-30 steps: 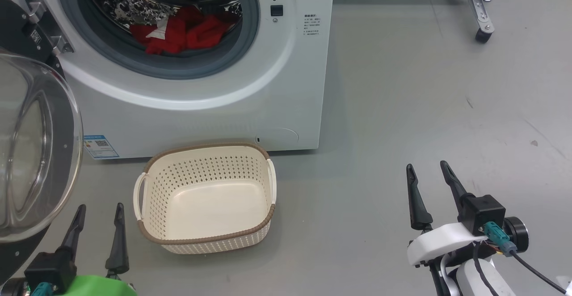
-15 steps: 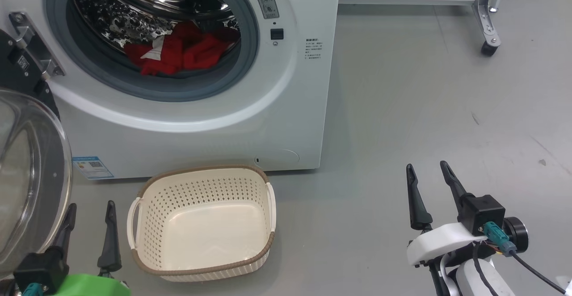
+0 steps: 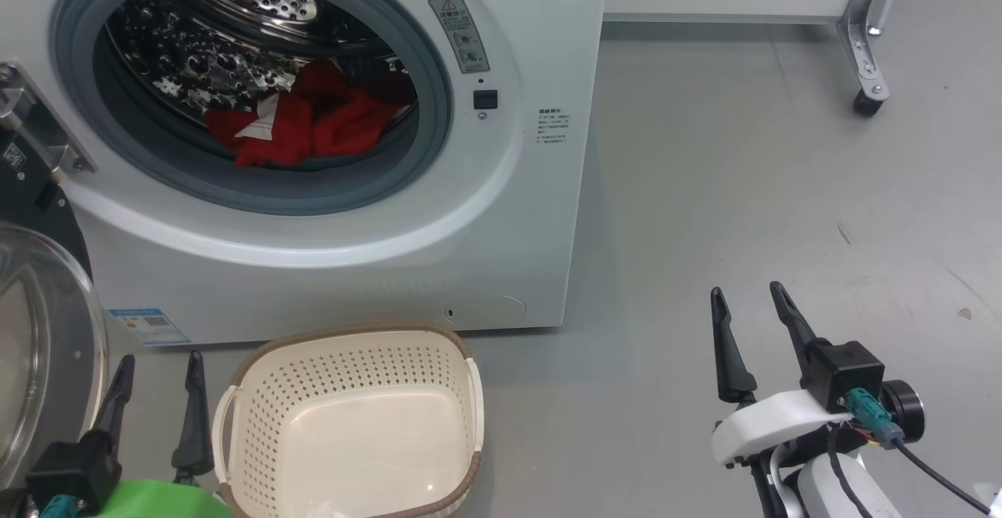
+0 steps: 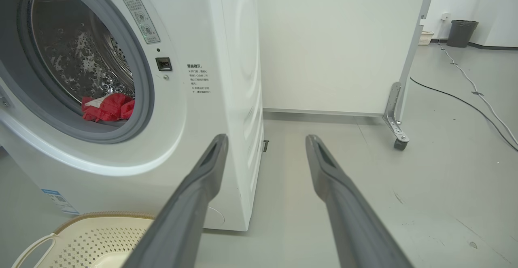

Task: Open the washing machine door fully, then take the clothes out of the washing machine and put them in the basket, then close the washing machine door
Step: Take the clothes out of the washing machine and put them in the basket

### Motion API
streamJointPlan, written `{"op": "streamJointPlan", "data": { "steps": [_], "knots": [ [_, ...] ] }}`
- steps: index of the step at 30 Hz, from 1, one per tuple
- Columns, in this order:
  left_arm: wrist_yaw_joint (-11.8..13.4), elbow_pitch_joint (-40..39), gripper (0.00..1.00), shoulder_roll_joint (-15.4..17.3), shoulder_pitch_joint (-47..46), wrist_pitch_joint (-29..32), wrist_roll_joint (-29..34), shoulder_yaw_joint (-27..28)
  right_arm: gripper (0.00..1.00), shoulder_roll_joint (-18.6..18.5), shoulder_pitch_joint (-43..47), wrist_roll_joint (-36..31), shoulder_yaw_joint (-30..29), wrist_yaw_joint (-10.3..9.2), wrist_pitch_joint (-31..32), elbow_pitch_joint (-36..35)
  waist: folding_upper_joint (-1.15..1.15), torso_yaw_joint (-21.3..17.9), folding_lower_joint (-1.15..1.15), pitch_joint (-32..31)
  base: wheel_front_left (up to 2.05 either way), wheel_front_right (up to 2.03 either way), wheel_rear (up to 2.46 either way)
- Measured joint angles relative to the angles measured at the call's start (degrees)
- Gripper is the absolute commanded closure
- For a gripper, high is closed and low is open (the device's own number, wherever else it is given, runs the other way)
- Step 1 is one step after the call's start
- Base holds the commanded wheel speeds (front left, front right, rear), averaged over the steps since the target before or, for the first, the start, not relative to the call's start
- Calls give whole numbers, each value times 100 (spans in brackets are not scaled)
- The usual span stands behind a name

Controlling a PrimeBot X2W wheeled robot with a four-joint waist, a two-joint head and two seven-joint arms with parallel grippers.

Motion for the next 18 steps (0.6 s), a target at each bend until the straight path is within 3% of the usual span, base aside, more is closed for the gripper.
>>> {"op": "streamJointPlan", "data": {
  "steps": [18],
  "knots": [
    [0, -2, 0, -10, 1, 0, -103, -136, 0, 0, 0, 16, 64, -1, 0, 4, 0, -12, 0, 6, 34, -34, 0]
  ]
}}
